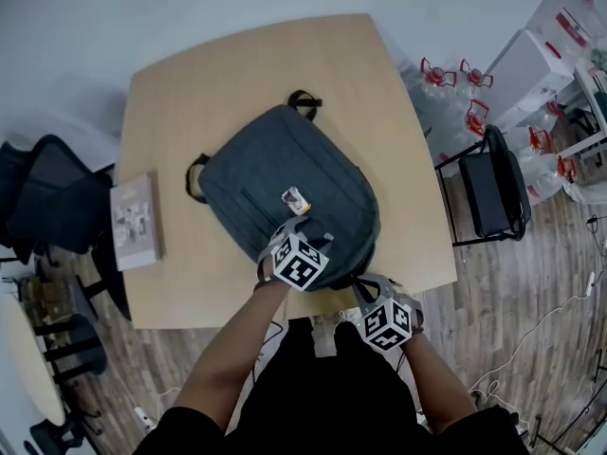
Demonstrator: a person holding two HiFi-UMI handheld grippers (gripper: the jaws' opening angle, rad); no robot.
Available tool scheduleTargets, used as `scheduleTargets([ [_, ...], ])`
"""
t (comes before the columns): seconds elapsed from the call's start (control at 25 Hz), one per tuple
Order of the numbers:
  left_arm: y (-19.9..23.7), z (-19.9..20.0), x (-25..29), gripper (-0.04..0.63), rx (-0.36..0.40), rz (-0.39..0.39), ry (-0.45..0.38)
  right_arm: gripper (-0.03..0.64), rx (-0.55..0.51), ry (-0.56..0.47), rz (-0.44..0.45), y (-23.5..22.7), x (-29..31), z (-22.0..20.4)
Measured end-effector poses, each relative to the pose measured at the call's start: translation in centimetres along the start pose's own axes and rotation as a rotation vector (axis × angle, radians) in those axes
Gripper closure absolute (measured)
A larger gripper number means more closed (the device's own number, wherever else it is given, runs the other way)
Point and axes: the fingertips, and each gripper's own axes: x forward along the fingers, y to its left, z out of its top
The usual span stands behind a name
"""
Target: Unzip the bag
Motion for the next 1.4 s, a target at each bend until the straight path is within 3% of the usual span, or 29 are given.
scheduleTargets([
  [0.48, -0.1, 1.7, 1.0, 0.280, -0.072, 0.052, -0.003, 0.600, 0.061, -0.011, 0.006, 2.7, 0.3, 1.1],
  [0.72, -0.3, 2.0, 1.1, 0.281, -0.082, 0.055, -0.010, 0.601, 0.101, -0.036, 0.061, 4.4, 0.0, 2.0],
  [0.88, 0.1, 3.6, 2.0, 0.285, -0.125, 0.062, -0.034, 0.615, -0.014, -0.062, 0.174, 10.1, 1.2, 4.0],
  [1.0, 0.3, 4.3, 2.3, 0.309, -0.130, 0.052, -0.036, 0.614, 0.038, -0.082, 0.126, 10.1, 1.2, 3.8],
  [1.24, 0.3, 4.2, 2.0, 0.322, -0.121, 0.042, -0.049, 0.614, 0.201, -0.153, -0.037, 3.5, -1.1, 2.2],
  [1.4, 0.6, 5.2, -0.4, 0.348, -0.119, 0.053, -0.128, 0.614, 0.248, -0.213, -0.136, -0.6, -2.9, 2.5],
])
